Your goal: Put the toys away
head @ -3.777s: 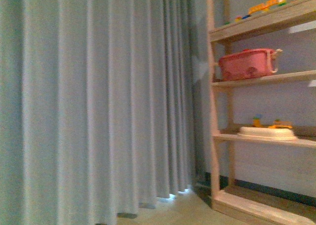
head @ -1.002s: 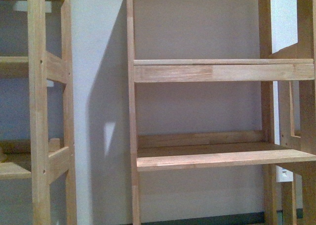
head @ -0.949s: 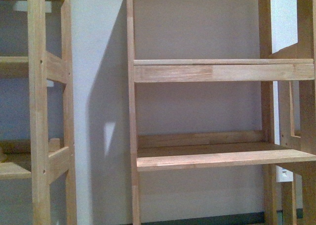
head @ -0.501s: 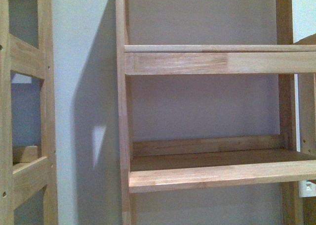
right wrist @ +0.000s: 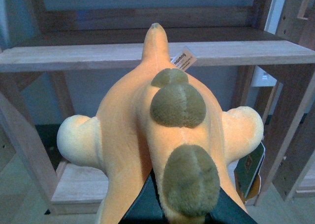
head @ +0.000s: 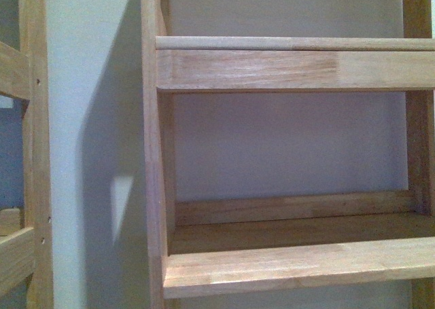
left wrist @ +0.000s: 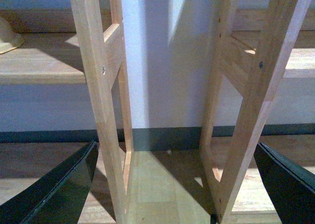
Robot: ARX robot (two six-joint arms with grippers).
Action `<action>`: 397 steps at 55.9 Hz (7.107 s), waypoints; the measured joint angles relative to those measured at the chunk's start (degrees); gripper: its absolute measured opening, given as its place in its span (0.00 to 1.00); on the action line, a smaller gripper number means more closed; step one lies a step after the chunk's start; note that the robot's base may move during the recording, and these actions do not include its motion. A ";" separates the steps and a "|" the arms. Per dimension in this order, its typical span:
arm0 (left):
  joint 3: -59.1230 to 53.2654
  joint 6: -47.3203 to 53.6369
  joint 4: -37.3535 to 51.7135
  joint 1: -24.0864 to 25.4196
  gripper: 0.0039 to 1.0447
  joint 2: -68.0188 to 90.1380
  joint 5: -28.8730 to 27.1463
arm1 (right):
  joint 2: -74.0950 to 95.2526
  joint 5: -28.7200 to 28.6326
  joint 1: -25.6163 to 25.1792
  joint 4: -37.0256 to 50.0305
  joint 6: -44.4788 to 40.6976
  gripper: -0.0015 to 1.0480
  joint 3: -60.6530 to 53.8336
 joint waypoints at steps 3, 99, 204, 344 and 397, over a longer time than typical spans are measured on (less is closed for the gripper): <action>0.00 0.00 0.00 0.00 0.94 -0.02 0.00 | 0.00 0.00 0.00 0.00 0.00 0.06 0.00; 0.00 0.00 0.00 0.00 0.94 -0.02 0.00 | 45.94 -4.79 3.85 14.91 -0.83 0.06 67.14; 0.00 0.00 0.00 0.00 0.94 0.00 0.00 | 103.91 -7.63 17.07 8.74 29.51 0.06 119.71; 0.00 0.00 0.00 0.00 0.94 0.00 0.00 | 36.33 2.38 -7.45 10.91 11.58 0.94 56.65; 0.00 0.00 0.00 0.00 0.94 -0.02 0.00 | 18.32 -4.83 0.13 1.55 18.88 0.91 22.64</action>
